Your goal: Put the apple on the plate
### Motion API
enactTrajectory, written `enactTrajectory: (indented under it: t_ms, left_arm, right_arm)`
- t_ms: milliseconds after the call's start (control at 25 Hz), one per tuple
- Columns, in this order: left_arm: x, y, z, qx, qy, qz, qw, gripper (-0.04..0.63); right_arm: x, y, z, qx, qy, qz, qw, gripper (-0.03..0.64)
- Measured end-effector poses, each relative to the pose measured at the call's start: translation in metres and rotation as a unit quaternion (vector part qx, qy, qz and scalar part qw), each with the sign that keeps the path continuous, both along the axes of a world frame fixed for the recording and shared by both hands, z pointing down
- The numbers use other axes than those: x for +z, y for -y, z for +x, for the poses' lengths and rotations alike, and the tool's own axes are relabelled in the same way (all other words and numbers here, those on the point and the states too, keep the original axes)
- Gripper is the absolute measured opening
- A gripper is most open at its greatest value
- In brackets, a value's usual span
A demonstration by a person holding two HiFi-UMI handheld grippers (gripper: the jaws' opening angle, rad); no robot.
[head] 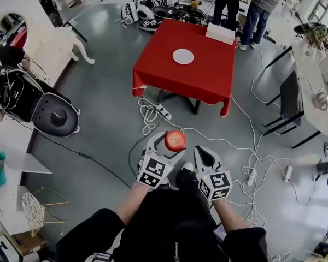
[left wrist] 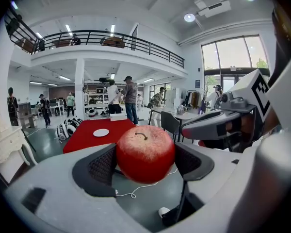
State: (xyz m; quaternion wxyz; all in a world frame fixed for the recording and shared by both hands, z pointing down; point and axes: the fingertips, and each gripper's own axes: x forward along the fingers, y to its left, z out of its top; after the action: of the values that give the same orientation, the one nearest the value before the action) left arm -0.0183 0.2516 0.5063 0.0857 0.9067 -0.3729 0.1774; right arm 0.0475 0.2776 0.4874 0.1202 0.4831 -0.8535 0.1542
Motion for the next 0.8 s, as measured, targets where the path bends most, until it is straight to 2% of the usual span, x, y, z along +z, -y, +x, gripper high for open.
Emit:
enactTrajectory:
  t_ms: [480, 800]
  left_arm:
    - [0.008, 0.059, 0.024, -0.019, 0.01, -0.017, 0.9996, 0.379]
    - [-0.008, 0.102, 0.045, -0.045, 0.015, -0.019, 0.9987, 0.379]
  right_arm:
    - [0.008, 0.066, 0.028, -0.016, 0.012, -0.017, 1.0, 0.012]
    - [-0.004, 0.109, 0.05, -0.041, 0.022, -0.025, 0.999, 0.012]
